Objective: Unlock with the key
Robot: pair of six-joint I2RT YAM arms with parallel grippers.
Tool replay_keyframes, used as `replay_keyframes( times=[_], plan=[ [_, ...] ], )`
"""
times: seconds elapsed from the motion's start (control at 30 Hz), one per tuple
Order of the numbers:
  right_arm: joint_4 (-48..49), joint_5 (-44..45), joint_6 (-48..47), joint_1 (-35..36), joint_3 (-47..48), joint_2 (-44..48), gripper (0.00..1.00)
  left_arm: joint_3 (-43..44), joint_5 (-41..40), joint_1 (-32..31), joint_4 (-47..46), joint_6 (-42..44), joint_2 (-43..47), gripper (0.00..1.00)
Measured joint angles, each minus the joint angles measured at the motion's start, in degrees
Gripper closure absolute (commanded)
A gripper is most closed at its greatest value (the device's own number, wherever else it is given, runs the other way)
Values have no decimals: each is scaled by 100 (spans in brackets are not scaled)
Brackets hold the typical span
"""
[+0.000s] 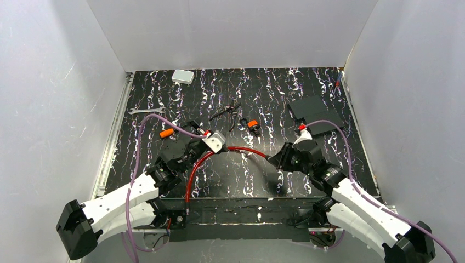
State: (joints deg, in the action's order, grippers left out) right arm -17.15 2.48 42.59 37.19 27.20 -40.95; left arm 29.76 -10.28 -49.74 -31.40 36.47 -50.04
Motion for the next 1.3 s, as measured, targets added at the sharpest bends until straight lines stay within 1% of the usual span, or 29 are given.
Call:
replay_keyframes(
  times=[0.17,0.37,0.57,0.63,0.7,0.83,0.97,1.07,1.2,1.3],
  plan=[
    [979,31,575,0,-592,-254,99,33,-133,0,63,-46,0,2],
    [2273,413,1300,7,-885,-839,99,114,-313,0,166,-76,-7,2],
    [3504,859,1589,116,-789,-1985,99,138,-400,0,192,-111,-9,1],
    [3727,999,1598,133,-566,-2411,99,138,-415,0,192,-114,-13,1],
    [3792,1174,1552,144,-94,-2883,99,138,-426,0,192,-114,-17,1],
    [3915,1425,1381,146,1307,-3718,99,140,-437,4,195,-118,-22,1],
    [4131,1685,1224,153,2398,-4264,99,140,-459,35,192,-146,-22,1],
    [4129,1810,1121,151,2959,-4583,99,140,-479,57,192,-164,-22,1],
    [4076,1843,1126,164,3062,-4708,99,140,-485,96,192,-184,-22,1],
    [4109,1891,1143,212,2844,-4677,99,151,-496,120,192,-205,-22,1]
  ],
)
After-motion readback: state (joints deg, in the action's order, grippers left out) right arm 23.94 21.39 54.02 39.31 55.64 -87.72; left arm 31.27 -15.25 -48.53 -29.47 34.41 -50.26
